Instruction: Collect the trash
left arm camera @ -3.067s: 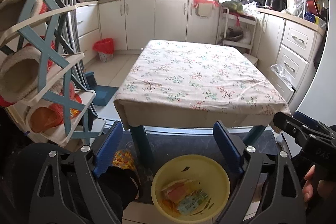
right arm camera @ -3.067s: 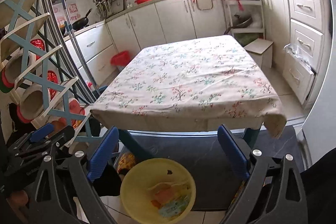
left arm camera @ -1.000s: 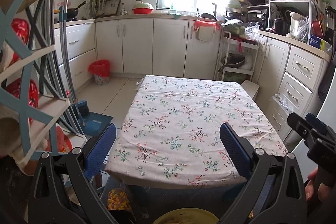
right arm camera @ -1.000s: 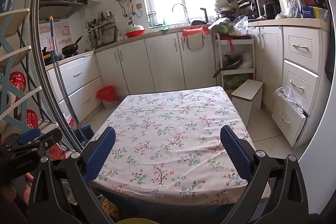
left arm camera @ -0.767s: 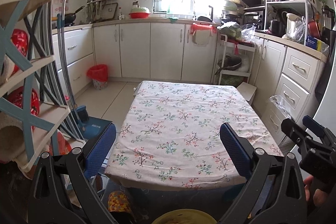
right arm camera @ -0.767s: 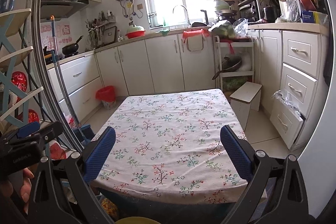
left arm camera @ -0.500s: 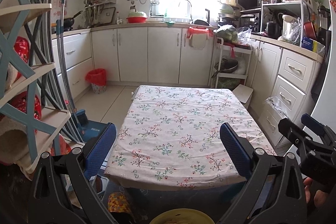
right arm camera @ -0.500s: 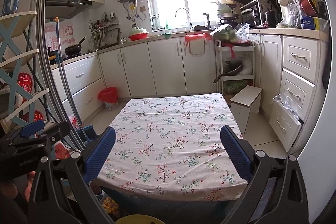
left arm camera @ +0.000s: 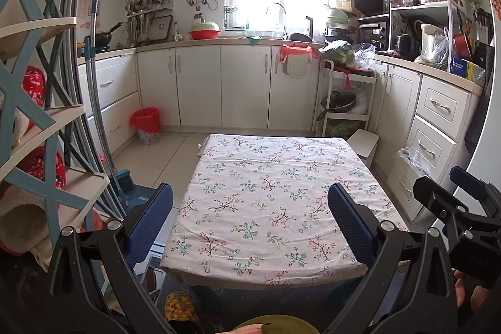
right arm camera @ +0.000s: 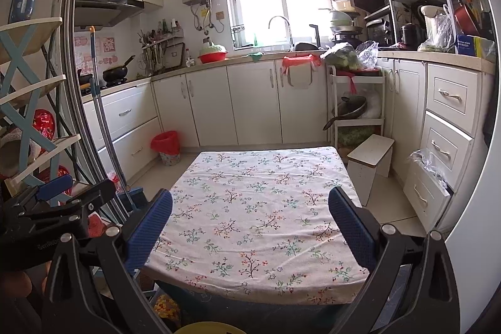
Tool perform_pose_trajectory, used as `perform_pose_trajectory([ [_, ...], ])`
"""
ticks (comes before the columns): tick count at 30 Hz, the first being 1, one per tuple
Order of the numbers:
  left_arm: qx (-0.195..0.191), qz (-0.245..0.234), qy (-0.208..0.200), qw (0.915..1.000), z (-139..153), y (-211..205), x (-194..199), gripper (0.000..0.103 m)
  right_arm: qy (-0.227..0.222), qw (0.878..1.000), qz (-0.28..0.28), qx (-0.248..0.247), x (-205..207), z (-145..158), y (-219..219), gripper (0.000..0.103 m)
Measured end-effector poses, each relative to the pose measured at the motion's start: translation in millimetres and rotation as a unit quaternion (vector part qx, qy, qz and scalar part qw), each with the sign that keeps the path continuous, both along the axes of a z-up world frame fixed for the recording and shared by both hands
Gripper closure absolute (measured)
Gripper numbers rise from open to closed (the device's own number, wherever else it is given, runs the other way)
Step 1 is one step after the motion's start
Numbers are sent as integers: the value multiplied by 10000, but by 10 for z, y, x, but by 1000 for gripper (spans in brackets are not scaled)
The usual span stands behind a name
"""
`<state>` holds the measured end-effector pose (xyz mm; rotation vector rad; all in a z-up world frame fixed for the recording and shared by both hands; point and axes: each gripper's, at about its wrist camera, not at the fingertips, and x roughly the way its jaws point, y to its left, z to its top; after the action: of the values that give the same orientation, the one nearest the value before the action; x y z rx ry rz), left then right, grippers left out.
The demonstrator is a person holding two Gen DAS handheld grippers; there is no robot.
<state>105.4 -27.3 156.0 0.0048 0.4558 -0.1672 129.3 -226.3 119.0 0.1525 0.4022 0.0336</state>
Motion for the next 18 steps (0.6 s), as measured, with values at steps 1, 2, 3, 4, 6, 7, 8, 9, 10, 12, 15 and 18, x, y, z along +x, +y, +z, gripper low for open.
perform_pose_trajectory([
  [1,11,-1,1,10000,3,-2,18,8,0,10000,8,-1,18,1,5,7],
  [2,22,1,-2,10000,3,-18,28,8,-1,10000,12,-1,33,-1,3,7],
  [3,35,4,-13,10000,6,-22,43,8,-6,10000,13,-5,40,1,9,7],
  [4,41,0,-21,10000,11,-23,58,8,-5,10000,16,-9,49,4,12,7],
  [6,42,-1,-36,10000,21,-36,87,8,6,10000,29,-21,92,13,20,7],
  [7,42,-3,-48,10000,28,-42,105,8,10,10000,36,-17,117,16,20,7],
  [8,42,-8,-57,10000,33,-46,120,8,8,10000,41,-18,128,20,14,7],
  [9,43,-11,-62,10000,40,-54,137,8,1,10000,43,-25,141,27,16,7],
  [10,42,-15,-65,10000,46,-61,158,8,-7,10000,45,-34,151,32,18,7],
  [12,45,-27,-68,10000,52,-81,189,8,-28,10000,50,-51,168,40,24,7],
  [15,55,-40,-85,9999,72,-97,223,8,-60,9999,49,-65,202,71,29,7],
  [18,54,-51,-107,9999,79,-103,243,8,-78,9999,49,-67,223,96,14,7],
])
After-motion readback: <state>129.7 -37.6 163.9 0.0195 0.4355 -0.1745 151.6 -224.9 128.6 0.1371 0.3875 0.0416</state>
